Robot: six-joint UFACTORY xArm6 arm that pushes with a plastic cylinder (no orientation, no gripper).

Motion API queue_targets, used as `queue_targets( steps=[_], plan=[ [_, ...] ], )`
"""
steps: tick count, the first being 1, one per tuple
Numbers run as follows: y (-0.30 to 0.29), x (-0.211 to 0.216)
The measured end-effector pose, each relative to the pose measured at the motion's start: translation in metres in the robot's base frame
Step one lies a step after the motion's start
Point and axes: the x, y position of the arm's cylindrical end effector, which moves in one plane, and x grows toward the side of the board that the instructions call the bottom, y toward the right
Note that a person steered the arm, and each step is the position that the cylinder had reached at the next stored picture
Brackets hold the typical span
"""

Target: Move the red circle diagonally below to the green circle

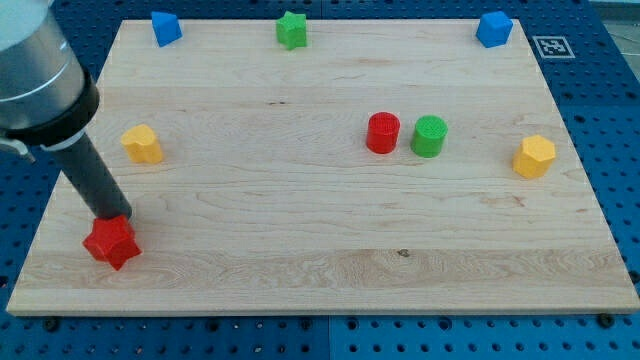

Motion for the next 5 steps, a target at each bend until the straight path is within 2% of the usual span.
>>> queue_targets(
  steps=[1,2,4,5],
  plan=[
    [0.004,0.021],
    [0.003,0.022],
    [0.006,-0.021],
    [0.009,-0.021]
  ],
)
